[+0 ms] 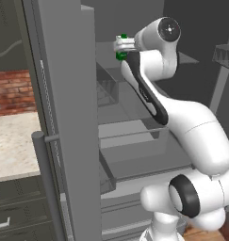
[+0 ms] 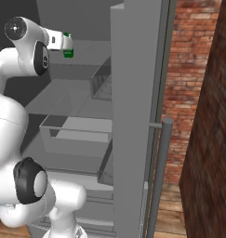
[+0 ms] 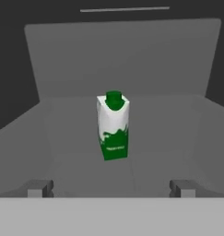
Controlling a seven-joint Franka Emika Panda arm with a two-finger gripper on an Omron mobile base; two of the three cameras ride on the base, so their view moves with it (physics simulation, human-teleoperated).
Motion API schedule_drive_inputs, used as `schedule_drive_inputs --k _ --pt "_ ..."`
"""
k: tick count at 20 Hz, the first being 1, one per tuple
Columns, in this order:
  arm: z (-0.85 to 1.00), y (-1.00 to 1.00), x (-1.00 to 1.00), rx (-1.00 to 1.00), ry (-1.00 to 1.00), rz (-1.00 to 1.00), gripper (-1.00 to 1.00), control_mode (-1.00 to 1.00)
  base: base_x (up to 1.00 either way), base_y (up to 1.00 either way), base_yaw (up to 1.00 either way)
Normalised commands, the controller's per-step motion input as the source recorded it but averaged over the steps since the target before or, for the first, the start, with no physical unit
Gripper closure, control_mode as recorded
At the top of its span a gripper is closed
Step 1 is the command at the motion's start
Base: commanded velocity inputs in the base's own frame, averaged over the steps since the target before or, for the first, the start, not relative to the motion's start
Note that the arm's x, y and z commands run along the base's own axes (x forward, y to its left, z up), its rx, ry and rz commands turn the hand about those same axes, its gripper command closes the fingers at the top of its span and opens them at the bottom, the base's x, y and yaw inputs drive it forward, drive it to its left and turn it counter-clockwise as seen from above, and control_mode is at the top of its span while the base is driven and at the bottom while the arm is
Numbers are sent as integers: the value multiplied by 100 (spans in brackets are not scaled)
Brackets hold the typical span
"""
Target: Take a sugar cube from the saucer and place it inside the coffee. Then, grab milk from the fridge and place it next to the coffee on the counter to sweeten the coffee.
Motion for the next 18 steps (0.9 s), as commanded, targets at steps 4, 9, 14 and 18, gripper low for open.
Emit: schedule_drive_inputs --k 4,9,14,18 --pt "-5 0 44 0 0 2 -100 -100 0 0 0" --pt "-2 0 33 2 0 5 -100 -100 0 0 0" --pt "0 0 32 1 0 5 -100 -100 0 0 0" --pt "0 0 32 0 0 2 -100 -100 0 0 0"
